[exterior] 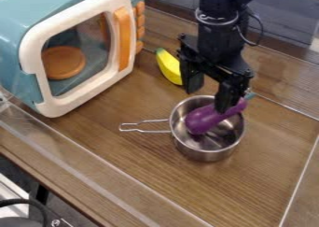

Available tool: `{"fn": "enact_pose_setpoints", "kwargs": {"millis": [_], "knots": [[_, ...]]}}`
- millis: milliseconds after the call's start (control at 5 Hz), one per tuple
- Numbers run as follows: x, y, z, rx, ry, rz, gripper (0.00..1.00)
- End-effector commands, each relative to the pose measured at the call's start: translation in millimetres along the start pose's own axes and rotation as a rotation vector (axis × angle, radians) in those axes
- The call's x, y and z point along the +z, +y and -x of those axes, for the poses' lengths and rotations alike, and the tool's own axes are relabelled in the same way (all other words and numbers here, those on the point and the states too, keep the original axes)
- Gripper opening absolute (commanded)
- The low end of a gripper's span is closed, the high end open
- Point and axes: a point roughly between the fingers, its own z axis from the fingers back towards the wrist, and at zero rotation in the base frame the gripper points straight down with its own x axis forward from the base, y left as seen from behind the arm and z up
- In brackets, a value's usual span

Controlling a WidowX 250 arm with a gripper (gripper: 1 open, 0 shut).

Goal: Put the eggplant in the silver pot

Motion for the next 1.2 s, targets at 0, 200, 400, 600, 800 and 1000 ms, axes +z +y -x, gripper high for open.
{"fn": "enact_pose_setpoints", "kwargs": {"millis": [0,200,400,600,800,1000], "knots": [[13.9,-4.5,-3.0,-0.014,-0.057,0.001,1.00],[12.7,-6.6,-2.4,-0.016,-0.060,0.007,1.00],[13.1,-8.0,-1.9,-0.018,-0.066,0.014,1.00],[21.8,-7.8,-2.5,-0.022,-0.069,0.019,1.00],[31.6,-6.7,-3.6,-0.023,-0.075,0.021,1.00],[46.9,-4.2,-4.0,-0.023,-0.095,0.012,1.00]]}}
